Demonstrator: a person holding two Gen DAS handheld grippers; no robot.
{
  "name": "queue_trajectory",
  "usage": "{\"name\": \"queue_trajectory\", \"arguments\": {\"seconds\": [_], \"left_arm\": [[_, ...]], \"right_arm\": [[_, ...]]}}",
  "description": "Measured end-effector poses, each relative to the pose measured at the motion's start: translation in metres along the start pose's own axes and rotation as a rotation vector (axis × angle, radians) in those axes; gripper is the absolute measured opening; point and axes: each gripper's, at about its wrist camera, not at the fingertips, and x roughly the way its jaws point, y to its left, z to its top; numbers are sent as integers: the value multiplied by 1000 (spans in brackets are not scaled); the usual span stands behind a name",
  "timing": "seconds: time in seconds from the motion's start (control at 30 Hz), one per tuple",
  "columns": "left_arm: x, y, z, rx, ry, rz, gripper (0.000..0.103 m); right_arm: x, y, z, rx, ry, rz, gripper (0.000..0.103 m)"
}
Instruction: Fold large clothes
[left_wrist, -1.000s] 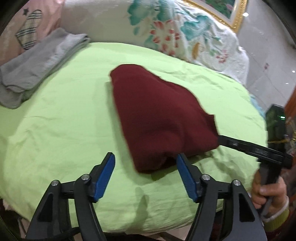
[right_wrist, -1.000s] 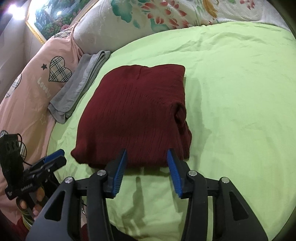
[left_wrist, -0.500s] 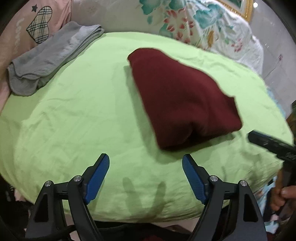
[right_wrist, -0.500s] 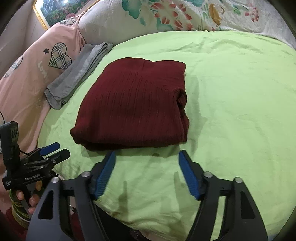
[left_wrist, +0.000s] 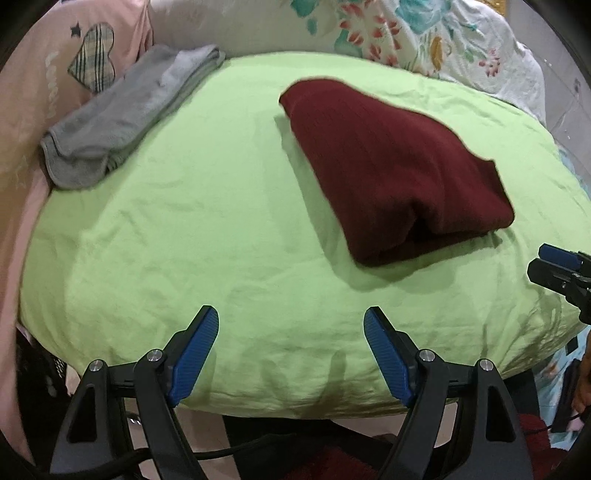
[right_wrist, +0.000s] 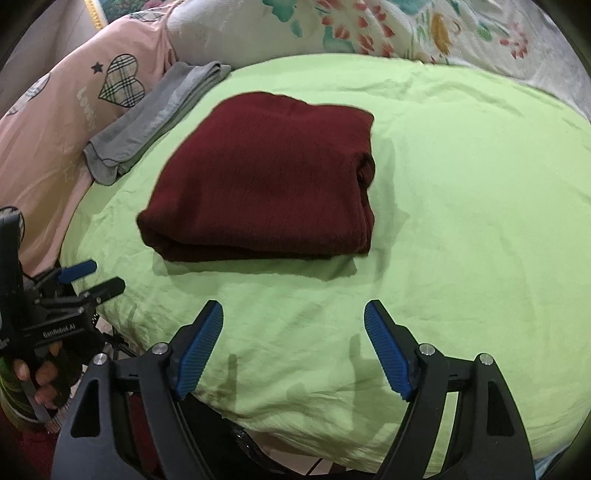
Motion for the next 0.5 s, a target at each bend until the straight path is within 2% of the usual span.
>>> {"name": "queue_trajectory", "arguments": {"seconds": [0.23,0.33,0.5], "left_arm": [[-48,-5,22,49,-107,30,83],[-64,-8,29,59,-154,44,91],[-53,-16,36,81,-140,73,91]], "right_arm": [[-35,15,20,-74,-66,18,81],[-44,23,25,-115,-88,24,84],[-32,22,24,-101,-68,44,84]]}}
